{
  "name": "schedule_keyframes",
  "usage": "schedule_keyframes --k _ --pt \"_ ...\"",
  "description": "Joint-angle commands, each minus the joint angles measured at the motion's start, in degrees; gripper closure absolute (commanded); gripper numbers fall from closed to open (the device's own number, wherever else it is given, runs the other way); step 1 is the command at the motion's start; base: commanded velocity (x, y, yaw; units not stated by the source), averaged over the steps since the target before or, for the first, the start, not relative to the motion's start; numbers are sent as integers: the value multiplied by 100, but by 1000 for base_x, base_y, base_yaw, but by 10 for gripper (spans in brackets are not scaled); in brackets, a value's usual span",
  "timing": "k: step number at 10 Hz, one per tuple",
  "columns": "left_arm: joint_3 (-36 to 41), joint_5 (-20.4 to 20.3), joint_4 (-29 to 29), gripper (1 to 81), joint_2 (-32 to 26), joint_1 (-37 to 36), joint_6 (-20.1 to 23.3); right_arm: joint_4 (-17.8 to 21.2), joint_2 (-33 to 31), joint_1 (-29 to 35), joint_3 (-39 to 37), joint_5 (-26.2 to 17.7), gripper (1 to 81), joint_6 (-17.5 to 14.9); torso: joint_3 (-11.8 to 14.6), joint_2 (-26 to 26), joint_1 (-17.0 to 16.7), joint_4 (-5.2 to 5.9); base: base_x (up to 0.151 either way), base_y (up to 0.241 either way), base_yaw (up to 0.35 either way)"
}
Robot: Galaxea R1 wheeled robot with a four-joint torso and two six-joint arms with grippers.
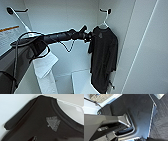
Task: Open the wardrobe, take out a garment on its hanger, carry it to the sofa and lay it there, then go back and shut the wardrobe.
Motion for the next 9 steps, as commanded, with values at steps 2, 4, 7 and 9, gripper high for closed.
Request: schedule_keyframes --k 2,4,7,9 --pt "-141 -314 -148 10 -112 -1515 -301 -31 62 100 53 -264 10 -2 0 0 0 -24 0 0 0" --pt "-142 -411 -156 10 -94 -1630 -390 -13 62 100 44 -264 10 -10 0 0 0 -26 0 0 0" --pt "-536 -429 -156 10 300 -1639 -416 -4 70 82 44 -264 10 -1 0 0 2 -26 0 0 0" --pt "-870 -464 -156 10 573 -1691 -478 4 62 65 44 -264 10 7 0 0 2 -288 0 0 0"
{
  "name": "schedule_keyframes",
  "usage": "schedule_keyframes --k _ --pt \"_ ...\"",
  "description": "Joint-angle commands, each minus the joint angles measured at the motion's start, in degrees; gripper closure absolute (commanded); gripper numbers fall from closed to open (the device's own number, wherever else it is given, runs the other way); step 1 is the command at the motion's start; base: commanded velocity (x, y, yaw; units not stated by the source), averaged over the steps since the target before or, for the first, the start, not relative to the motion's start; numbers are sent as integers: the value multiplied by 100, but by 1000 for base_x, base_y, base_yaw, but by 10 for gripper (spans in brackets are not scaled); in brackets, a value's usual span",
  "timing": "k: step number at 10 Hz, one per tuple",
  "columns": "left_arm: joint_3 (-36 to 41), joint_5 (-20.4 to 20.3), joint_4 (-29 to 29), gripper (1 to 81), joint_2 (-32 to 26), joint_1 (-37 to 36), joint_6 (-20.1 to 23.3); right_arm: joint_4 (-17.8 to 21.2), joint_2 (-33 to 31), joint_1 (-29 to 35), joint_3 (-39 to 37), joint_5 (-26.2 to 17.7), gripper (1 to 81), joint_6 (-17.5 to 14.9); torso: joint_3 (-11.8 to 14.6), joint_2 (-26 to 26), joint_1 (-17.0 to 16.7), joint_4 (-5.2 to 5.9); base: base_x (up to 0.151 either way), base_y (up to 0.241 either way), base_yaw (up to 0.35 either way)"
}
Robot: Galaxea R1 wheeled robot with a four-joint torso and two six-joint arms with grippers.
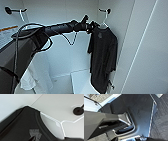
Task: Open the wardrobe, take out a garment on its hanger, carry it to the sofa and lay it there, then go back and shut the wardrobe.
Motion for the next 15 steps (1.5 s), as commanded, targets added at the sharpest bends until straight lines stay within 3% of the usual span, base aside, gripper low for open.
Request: schedule_keyframes --k 1,2,3,5,7,11,15 --pt "-350 -64 4 10 248 -1153 -57 2 57 120 36 -280 10 4 0 0 0 -450 0 0 0" --pt "-351 -64 31 10 300 -1197 -57 2 57 120 36 -280 10 12 0 0 0 -520 0 0 0" --pt "-368 -64 49 10 301 -1215 -57 2 57 111 36 -280 10 21 0 0 0 -147 0 0 0" --pt "-517 -161 66 10 345 -1215 -57 -7 75 76 44 -280 10 21 0 0 0 -337 0 0 0" --pt "-691 -527 101 10 441 -1215 -40 -7 75 49 27 -272 10 30 0 0 0 -339 0 0 0" --pt "-1124 -846 180 10 723 -1215 -4 -16 84 32 35 -280 10 39 0 0 0 -339 0 0 0" --pt "-1729 -1057 751 10 1284 -1215 -4 -7 136 -47 27 -263 10 47 0 0 0 -339 0 0 0"
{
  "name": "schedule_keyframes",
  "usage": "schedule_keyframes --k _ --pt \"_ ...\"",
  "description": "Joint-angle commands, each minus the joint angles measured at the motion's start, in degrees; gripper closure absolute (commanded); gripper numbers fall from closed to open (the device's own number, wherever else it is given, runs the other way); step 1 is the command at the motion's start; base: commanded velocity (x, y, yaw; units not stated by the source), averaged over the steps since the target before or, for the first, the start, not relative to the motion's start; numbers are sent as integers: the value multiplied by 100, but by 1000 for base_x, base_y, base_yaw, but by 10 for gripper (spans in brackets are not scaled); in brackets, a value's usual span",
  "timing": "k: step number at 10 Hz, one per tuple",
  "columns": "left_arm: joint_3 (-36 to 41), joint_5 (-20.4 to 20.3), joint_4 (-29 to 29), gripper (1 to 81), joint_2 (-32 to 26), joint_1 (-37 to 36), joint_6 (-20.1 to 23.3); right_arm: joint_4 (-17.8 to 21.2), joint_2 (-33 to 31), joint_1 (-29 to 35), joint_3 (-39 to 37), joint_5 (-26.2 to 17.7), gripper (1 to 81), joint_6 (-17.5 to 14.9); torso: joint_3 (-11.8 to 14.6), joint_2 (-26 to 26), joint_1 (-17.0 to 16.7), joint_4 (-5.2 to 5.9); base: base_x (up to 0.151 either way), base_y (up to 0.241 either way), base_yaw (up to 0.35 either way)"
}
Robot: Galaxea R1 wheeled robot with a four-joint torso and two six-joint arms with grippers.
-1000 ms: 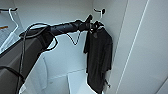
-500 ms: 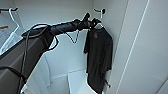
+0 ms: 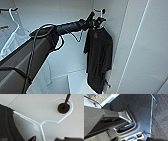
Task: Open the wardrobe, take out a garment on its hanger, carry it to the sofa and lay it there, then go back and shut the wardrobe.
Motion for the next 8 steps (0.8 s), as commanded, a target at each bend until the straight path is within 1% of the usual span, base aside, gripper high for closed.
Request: schedule_keyframes --k 1,2,3,4,6,8 --pt "-414 -264 436 10 307 -1141 4 -31 73 58 44 -262 10 -16 0 0 0 0 0 0 0" --pt "-580 -282 480 10 420 -1132 13 -31 82 40 35 -244 10 -16 0 0 0 0 0 0 0" --pt "-835 -291 663 10 578 -1089 13 -31 91 31 26 -244 10 -16 0 0 0 0 0 0 0" --pt "-923 -369 743 10 595 -1036 4 -32 99 40 35 -244 10 -16 0 0 0 0 0 0 0" --pt "-950 -422 963 10 595 -1000 4 -40 99 48 44 -244 10 -16 0 0 0 0 0 0 0" --pt "-889 -510 963 10 595 -1000 4 -32 108 74 44 -244 10 -16 0 0 0 0 0 0 0"
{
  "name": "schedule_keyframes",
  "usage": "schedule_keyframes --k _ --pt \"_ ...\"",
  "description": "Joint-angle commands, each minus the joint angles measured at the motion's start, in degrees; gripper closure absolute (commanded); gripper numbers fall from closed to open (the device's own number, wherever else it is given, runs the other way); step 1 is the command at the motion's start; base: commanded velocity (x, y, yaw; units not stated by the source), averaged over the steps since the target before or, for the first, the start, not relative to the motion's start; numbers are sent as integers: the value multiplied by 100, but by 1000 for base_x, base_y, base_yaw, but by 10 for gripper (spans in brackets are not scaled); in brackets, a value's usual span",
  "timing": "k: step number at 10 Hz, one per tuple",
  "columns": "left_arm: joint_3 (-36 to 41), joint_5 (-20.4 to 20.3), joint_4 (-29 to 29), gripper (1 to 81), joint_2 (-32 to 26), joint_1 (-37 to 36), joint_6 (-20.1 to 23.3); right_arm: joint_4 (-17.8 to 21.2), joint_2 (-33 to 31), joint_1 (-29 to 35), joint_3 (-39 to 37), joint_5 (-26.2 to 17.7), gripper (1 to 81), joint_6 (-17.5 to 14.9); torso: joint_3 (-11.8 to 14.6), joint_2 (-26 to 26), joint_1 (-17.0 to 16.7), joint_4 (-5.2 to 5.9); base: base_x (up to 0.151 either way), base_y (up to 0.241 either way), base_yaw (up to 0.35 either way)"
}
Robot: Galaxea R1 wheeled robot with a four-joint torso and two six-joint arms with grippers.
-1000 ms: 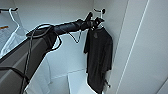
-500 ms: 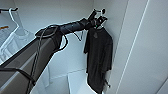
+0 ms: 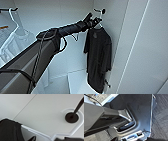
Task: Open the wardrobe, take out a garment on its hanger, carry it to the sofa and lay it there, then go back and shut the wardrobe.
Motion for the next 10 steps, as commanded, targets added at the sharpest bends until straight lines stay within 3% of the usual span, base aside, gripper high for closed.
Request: schedule_keyframes --k 1,5,10 --pt "104 -77 101 10 297 -1161 7 -36 90 135 52 -283 10 -18 0 0 0 0 0 0 0" --pt "816 -357 57 10 246 -1152 -37 -36 90 152 52 -283 10 -18 0 0 -2 0 0 0 0" --pt "1045 -358 40 10 185 -1144 -64 -36 90 152 52 -283 10 -18 0 0 0 0 0 0 0"
